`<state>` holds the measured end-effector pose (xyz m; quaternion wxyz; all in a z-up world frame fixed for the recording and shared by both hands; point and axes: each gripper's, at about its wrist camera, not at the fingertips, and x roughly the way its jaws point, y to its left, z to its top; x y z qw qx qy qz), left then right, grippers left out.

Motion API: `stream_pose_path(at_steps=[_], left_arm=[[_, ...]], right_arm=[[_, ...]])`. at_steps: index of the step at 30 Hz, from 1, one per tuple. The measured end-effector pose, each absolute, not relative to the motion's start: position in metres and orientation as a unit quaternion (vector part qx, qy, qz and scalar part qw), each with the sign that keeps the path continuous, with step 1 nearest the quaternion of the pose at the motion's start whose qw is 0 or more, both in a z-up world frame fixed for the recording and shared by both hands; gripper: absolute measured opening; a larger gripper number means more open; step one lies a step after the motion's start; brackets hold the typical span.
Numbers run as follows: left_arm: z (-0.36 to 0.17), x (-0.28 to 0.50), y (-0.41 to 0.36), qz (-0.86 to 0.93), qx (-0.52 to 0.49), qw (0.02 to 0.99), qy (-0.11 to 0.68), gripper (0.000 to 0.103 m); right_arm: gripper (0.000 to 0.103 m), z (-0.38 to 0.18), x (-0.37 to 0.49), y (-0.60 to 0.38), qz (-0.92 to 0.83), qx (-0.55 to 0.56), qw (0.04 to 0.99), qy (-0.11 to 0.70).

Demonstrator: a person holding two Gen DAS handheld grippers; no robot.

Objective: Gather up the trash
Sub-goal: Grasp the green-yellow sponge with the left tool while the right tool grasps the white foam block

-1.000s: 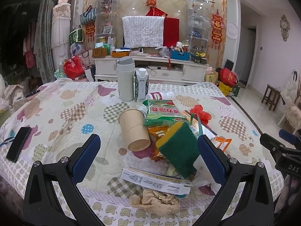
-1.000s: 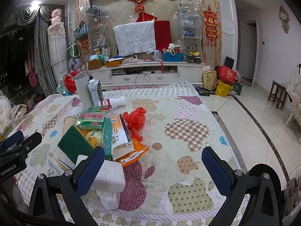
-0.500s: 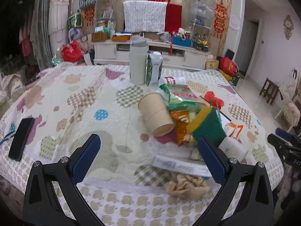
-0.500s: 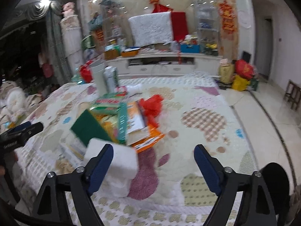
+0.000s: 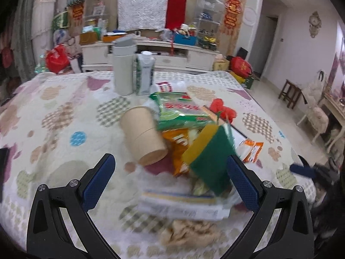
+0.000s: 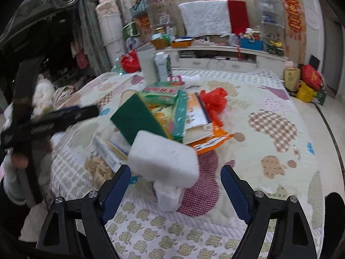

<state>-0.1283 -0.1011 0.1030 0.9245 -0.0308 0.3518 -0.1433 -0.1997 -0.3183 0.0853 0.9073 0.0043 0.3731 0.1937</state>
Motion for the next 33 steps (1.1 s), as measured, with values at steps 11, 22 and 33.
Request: stream_pose_path(at_steps=[11, 22, 33], left_arm=[[0.089, -0.09, -0.15, -0.225, 0.009, 0.886, 0.405, 0.059], [0.124, -0.107, -0.126, -0.203, -0.015, 0.903, 0.377, 0.025], [0.147, -0.134, -0.111, -0.19, -0.004, 0.916, 0.353, 0.024]], right_arm=[[0.084, 0.066, -0.185, -0.313, 0.209, 0.001, 0.897, 0.39], [0.084, 0.065, -0.182, -0.31, 0.213, -0.007, 0.9, 0.381], [0.048, 0.051, -0.153, -0.319, 0.215, 0.033, 0.887, 0.407]])
